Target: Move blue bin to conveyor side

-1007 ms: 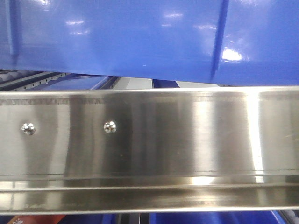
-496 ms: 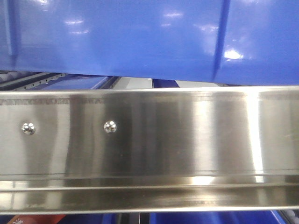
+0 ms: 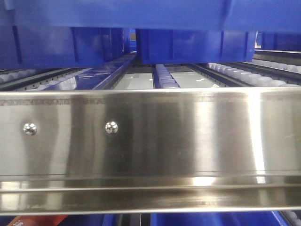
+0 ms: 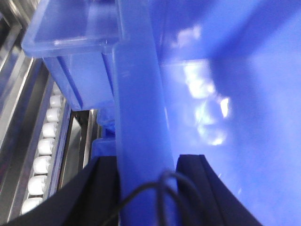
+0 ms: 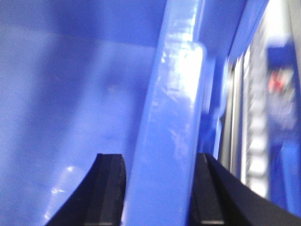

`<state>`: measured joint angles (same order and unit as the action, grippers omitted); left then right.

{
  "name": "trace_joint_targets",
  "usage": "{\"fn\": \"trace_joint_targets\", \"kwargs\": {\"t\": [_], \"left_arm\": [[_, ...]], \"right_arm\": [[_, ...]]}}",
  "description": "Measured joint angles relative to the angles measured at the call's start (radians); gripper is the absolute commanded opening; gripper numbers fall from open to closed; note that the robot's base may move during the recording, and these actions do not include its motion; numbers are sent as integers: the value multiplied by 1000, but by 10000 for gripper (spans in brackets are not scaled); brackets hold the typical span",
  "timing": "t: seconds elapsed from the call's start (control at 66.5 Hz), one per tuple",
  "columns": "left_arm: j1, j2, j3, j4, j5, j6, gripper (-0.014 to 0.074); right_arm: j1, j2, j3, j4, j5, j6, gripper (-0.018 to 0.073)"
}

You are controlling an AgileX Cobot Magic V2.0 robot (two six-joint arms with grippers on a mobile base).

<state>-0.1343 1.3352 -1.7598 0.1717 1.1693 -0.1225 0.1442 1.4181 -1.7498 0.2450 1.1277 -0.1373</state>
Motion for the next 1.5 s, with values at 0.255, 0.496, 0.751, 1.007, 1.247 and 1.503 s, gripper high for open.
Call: {"fn": "trace_joint_targets", "kwargs": {"t": [0.255, 0.496, 0.751, 1.007, 1.247, 1.503], "left_arm": [[0, 0, 0, -13, 21, 0, -20], [0, 0, 0, -13, 22, 0, -20], [0, 0, 0, -13, 22, 0, -20], [0, 0, 0, -13, 22, 0, -20], [0, 0, 0, -13, 22, 0, -20], [0, 0, 0, -13, 22, 0, -20]], "right_arm": [[0, -43, 0, -4, 1, 6, -78], [0, -43, 0, -4, 1, 8, -78], [0, -43, 0, -6, 1, 10, -78], [0, -43, 0, -6, 1, 10, -78], [0, -43, 0, -8, 1, 11, -78], [0, -43, 0, -8, 1, 12, -78]]}}
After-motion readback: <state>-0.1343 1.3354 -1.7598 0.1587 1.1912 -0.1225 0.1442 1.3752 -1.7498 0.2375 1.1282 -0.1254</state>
